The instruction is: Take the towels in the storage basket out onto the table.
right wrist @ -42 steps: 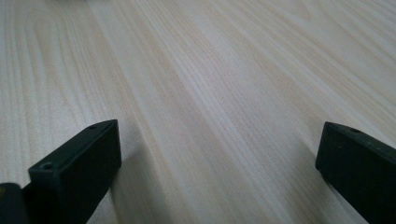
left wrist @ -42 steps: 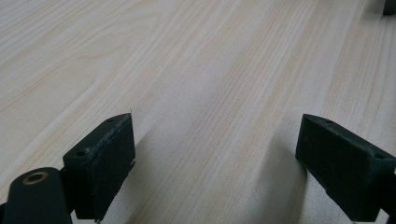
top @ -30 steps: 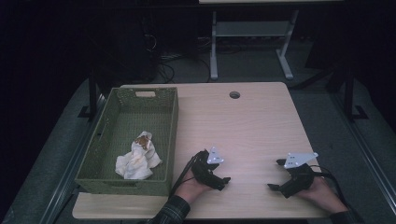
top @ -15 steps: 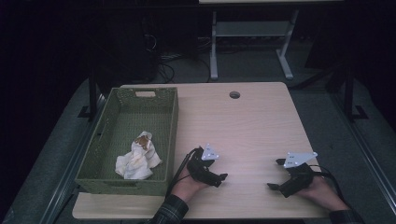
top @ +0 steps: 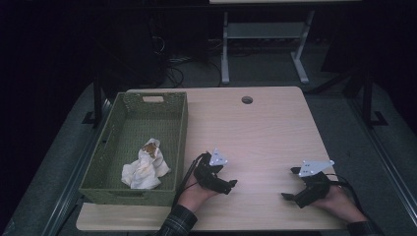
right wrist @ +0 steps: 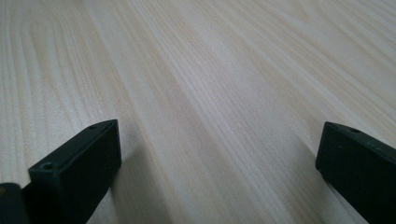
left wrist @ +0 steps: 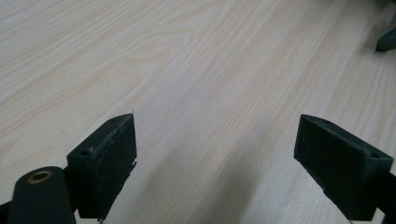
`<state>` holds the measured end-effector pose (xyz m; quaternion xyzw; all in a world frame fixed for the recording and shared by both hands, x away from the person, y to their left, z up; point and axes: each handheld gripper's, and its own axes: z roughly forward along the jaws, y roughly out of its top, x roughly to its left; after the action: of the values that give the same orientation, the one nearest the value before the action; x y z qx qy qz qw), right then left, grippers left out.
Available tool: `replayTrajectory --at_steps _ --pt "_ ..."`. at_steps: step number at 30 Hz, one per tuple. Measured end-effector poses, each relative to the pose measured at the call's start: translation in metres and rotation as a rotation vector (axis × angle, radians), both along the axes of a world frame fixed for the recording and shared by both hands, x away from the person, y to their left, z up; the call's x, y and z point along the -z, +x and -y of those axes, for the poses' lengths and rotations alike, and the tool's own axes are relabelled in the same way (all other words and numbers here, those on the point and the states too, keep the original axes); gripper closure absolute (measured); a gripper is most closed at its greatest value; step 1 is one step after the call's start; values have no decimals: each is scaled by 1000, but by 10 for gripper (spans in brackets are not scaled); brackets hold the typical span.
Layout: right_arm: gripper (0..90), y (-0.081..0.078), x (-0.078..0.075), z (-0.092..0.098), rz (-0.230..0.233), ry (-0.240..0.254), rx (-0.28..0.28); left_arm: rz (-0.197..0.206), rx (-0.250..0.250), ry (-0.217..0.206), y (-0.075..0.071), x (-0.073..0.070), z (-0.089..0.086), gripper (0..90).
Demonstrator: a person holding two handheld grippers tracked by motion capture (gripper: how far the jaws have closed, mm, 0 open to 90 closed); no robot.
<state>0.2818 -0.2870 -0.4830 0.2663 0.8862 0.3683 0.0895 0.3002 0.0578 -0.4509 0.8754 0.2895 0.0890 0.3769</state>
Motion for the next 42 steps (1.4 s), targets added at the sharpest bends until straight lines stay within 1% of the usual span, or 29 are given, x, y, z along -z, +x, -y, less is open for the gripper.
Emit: replayTrajectory --at_steps 4,17,20,25,33,34,38,41,42 --pt "0 0 0 0 0 0 0 2 -2 -5 0 -2 0 124" --pt "0 0 0 0 0 0 0 21 -29 20 -2 -13 -3 124" --pt "0 0 0 0 0 0 0 24 -41 0 -2 -16 -5 124" --pt "0 0 0 0 0 0 0 16 -42 -4 -2 -20 -5 124" --pt "0 0 0 0 0 0 0 22 -51 -10 1 -29 -5 124" --pt "0 0 0 0 1 0 1 23 -46 -6 2 -30 -5 124" --pt "0 0 0 1 1 0 27 20 -44 -7 3 -33 -5 124" --pt "0 2 0 1 0 1 58 14 -42 -10 4 -35 -4 124" --pt "0 2 0 1 0 0 60 13 -41 -7 4 -35 -4 124"
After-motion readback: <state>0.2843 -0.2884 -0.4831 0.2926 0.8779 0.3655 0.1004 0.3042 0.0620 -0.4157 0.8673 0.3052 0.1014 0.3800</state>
